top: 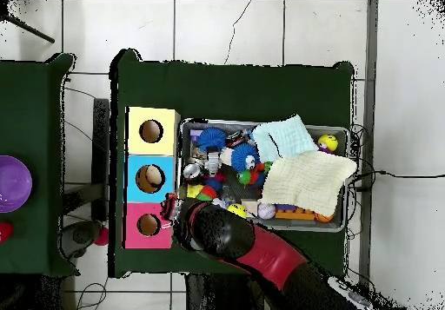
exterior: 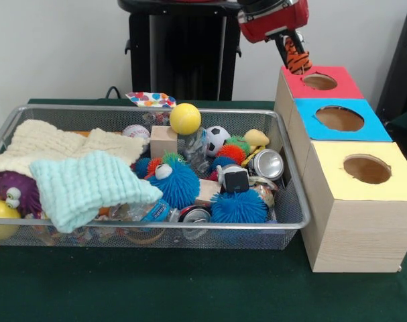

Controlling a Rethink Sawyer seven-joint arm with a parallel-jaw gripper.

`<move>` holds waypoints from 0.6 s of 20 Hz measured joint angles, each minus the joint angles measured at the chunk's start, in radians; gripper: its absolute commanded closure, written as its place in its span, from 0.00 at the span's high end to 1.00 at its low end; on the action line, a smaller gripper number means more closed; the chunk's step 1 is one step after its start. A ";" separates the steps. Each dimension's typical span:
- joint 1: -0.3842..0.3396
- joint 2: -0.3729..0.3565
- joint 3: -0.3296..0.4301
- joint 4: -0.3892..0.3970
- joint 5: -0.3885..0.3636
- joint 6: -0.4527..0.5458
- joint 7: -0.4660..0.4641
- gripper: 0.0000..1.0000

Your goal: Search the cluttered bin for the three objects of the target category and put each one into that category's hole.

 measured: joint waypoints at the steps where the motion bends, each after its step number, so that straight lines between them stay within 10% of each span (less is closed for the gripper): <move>1: 0.004 0.000 0.000 0.000 0.000 0.000 0.000 0.00; 12: 0.104 0.135 -0.015 0.034 -0.091 -0.145 0.000 0.00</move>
